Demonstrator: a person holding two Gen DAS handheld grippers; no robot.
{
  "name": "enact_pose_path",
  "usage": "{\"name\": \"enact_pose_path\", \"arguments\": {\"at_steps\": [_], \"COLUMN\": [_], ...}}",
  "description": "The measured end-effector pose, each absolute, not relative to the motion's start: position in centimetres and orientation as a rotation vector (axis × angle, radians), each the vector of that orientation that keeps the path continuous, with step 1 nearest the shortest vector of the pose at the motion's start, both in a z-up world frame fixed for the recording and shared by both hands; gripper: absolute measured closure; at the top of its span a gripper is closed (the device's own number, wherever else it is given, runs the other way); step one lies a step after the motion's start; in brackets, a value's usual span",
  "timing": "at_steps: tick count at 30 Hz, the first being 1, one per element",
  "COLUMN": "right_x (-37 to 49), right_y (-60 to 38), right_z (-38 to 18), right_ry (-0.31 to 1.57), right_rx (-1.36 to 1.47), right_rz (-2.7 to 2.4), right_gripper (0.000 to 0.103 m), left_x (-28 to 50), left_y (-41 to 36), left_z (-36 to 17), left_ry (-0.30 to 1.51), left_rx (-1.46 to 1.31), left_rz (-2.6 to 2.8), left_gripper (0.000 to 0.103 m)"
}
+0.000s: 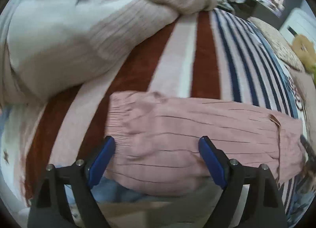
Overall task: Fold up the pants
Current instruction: 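Grasp the pants leg ends with the left tool and lift them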
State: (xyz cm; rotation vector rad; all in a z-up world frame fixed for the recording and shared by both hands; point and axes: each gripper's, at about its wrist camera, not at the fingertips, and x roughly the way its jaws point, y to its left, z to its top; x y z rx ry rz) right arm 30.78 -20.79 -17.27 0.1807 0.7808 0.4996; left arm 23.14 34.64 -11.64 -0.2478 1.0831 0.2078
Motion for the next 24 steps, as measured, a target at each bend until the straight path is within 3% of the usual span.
{"name": "enact_pose_path", "arguments": {"at_steps": [4,9,11,13,14,16,24], "right_x": [30.6,30.1,30.1,30.1,30.0,29.8,29.3], "right_y": [-20.6,-19.6,-19.3,-19.3,-19.3,-19.4,-20.0], "right_z": [-17.3,-17.0,-17.0,-17.0,-17.0,-16.9,-16.5], "right_ry": [0.769,0.749,0.749,0.749,0.747,0.734,0.709], "right_rx": [0.171,0.106,0.094,0.09,0.092,0.098,0.132], "right_rz": [0.49,0.473,0.475,0.475,0.476,0.479,0.509], "right_gripper": [0.041,0.041,0.041,0.041,0.041,0.041,0.041], "left_x": [23.5,24.8,25.0,25.1,25.2,25.3,24.5], "left_y": [37.2,36.6,36.1,35.6,35.3,34.3,26.2], "left_z": [-15.0,-17.5,-17.2,-17.0,-17.0,-16.6,-7.8], "left_ry": [1.164,1.25,1.231,1.204,1.191,1.178,0.942], "left_rx": [-0.408,-0.401,-0.386,-0.39,-0.412,-0.387,-0.227], "left_rz": [0.136,0.071,0.055,0.028,-0.009,-0.017,-0.067], "left_gripper": [0.016,0.017,0.026,0.073,0.082,0.087,0.088]}}
